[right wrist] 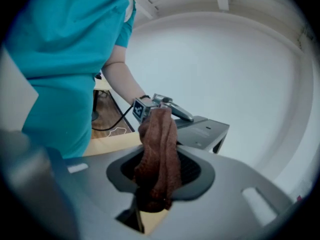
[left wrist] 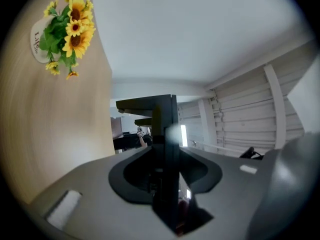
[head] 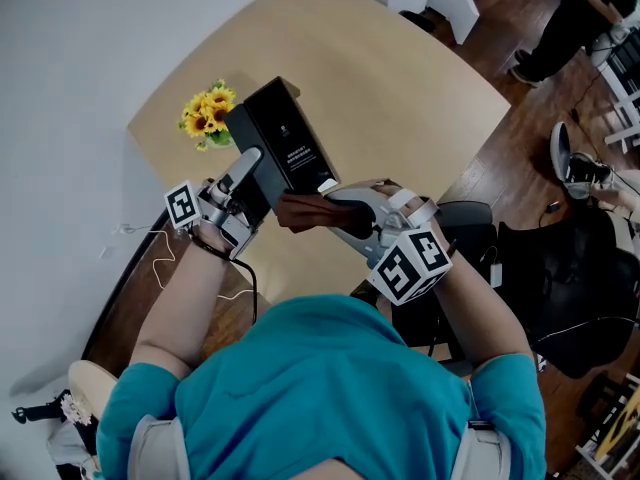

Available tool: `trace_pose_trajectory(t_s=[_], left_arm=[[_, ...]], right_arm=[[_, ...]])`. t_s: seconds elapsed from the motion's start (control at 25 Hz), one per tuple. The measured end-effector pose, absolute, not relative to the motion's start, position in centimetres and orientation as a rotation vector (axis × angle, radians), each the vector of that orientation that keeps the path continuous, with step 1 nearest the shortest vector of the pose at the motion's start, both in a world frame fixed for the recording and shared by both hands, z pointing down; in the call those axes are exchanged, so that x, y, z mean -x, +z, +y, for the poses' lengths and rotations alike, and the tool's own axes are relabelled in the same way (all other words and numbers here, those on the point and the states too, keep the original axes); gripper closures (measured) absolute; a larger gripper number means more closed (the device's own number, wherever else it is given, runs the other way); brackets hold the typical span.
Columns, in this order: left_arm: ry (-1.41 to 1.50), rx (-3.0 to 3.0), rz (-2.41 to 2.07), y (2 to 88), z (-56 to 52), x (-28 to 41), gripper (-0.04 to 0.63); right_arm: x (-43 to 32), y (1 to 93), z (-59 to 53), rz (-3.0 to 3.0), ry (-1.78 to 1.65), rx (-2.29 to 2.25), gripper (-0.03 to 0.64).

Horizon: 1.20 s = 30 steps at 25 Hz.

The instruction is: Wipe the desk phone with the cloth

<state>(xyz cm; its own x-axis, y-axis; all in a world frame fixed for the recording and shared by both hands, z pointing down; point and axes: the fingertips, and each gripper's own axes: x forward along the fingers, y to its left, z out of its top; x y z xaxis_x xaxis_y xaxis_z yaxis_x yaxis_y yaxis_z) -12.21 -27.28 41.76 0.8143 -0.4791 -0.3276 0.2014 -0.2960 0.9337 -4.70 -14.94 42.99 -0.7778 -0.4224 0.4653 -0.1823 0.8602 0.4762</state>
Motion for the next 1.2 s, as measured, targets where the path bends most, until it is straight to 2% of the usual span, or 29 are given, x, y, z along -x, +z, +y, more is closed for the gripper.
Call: trace_pose_trajectory(t_s=[0.32,0.52,0.8,1.2], left_arm=[[-0.584,-1.787,-0.204,43.3,-25.8,12.3,0.430],[-0.376,-1.857,-0.214,46.4,-22.9,13.8,0.430],[-0.112,-1.859,-0.207,54.4,-19.0,13.6,0.431],[-0.057,-1.855,-0.291,63.0,-23.7,11.2,0.431]], right_arm=[[-2.4,44.6,-18.3,-2.383,-0.433,-0.634,0.495],[-5.9,46.1,-17.6,-2.363,-0.318,-0.696,0.495],[-6.4,48.1,-15.8,-2.384,-0.219,-0.674,0.495],[-6.8,50.0,-15.0,-2.382,-0.137,-0.668,0.495]])
